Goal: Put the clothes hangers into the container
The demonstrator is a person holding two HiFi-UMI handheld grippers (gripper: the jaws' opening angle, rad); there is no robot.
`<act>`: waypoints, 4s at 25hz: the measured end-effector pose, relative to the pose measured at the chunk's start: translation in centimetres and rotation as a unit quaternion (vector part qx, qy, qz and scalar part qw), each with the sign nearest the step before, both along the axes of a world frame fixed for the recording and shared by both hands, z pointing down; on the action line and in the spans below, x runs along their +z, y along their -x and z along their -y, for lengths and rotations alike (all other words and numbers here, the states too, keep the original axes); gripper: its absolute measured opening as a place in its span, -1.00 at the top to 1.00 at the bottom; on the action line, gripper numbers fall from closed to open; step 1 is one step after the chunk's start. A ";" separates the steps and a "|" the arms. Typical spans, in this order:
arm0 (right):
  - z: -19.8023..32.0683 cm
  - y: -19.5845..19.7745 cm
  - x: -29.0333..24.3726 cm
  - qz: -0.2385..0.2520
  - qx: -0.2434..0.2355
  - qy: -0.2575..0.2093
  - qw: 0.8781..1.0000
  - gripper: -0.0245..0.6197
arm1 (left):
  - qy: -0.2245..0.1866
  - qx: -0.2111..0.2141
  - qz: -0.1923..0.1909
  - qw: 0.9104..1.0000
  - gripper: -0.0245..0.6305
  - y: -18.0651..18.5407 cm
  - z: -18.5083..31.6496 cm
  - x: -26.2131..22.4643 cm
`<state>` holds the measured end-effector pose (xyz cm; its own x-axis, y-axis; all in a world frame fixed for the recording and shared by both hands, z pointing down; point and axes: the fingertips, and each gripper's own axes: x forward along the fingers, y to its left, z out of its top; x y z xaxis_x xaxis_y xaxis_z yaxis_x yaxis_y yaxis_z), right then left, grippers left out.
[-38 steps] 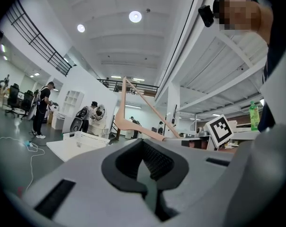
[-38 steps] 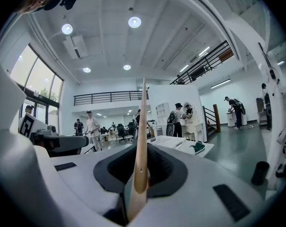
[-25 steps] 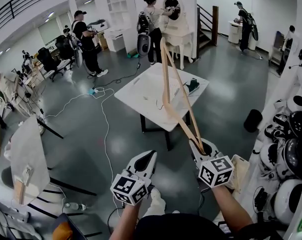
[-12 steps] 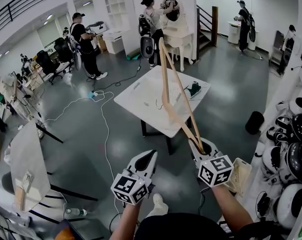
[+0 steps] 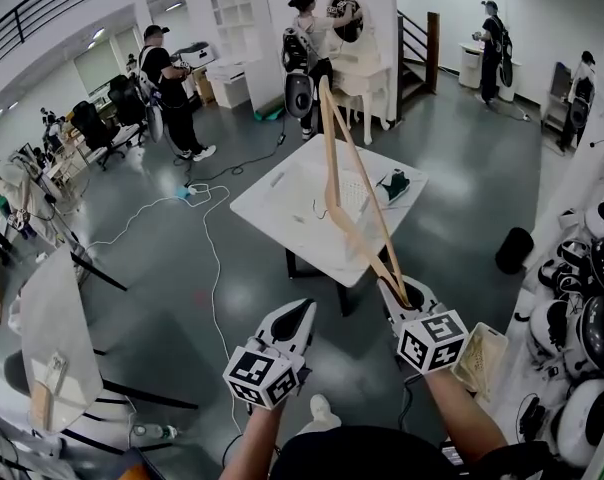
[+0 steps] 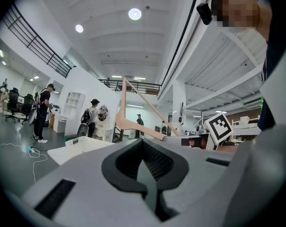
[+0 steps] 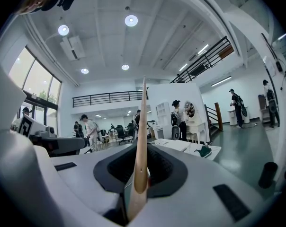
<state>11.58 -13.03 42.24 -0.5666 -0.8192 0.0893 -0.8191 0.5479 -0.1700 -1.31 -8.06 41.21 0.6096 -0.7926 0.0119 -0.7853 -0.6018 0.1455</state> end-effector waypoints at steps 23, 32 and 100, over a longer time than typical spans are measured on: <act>9.5 5.5 0.0 -0.006 0.025 0.009 1.000 0.73 | 0.006 0.017 -0.014 1.000 0.92 6.0 10.5 -0.2; 11.9 7.8 0.4 -0.012 0.030 0.015 0.999 0.73 | 0.007 0.031 -0.020 0.999 0.92 7.8 13.4 0.0; 28.7 8.2 9.3 -0.135 0.011 0.124 0.983 0.73 | 0.031 0.002 -0.032 0.999 0.92 7.5 25.4 2.8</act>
